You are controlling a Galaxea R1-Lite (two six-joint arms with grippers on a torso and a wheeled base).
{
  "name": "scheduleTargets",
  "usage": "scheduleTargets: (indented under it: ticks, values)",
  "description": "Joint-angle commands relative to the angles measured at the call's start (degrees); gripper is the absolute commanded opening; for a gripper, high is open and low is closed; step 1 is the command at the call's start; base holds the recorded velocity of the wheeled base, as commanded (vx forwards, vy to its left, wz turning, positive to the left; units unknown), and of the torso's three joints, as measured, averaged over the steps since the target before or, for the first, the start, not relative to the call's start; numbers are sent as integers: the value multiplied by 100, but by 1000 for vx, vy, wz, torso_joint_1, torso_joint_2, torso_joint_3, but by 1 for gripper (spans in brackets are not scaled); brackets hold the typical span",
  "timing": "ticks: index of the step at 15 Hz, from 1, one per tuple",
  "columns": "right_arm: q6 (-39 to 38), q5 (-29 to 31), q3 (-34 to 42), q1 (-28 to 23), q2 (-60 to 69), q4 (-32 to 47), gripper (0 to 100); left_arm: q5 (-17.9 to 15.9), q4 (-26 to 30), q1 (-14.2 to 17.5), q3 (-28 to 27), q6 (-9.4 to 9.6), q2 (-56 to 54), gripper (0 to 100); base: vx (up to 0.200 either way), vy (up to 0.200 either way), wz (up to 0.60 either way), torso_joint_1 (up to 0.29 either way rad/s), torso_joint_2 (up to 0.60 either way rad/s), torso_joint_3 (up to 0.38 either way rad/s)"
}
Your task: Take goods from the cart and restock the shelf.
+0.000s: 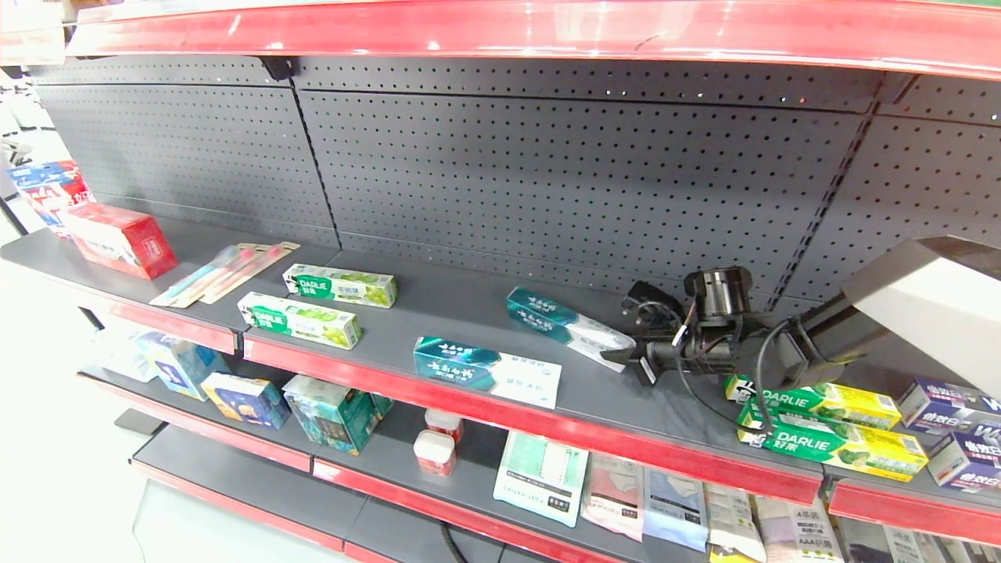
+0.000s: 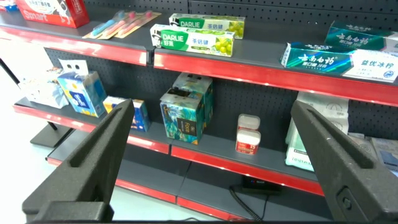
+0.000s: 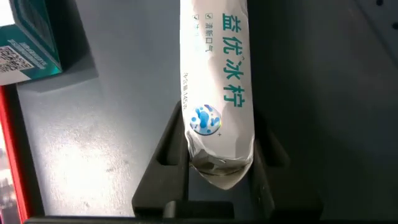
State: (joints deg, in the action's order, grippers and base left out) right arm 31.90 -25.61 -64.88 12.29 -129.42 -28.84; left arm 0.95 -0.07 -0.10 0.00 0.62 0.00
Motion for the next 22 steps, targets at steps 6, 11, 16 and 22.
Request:
scheduleTargets:
  ticks: [6,11,16,22]
  values:
    - [106,-480,-438,-33,-312,1,0,2,-1,1,0,-1,0,100,0,0,0,0,0,0]
    - [352,-823,-517,-16,-409,1,0,2,-1,1,0,-1,0,100,0,0,0,0,0,0]
    - [352,-1007,-869,81,-594,1,0,2,-1,1,0,-1,0,100,0,0,0,0,0,0]
    - [431,-1174,-939,133,-664,1,0,2,-1,1,0,-1,0,100,0,0,0,0,0,0]
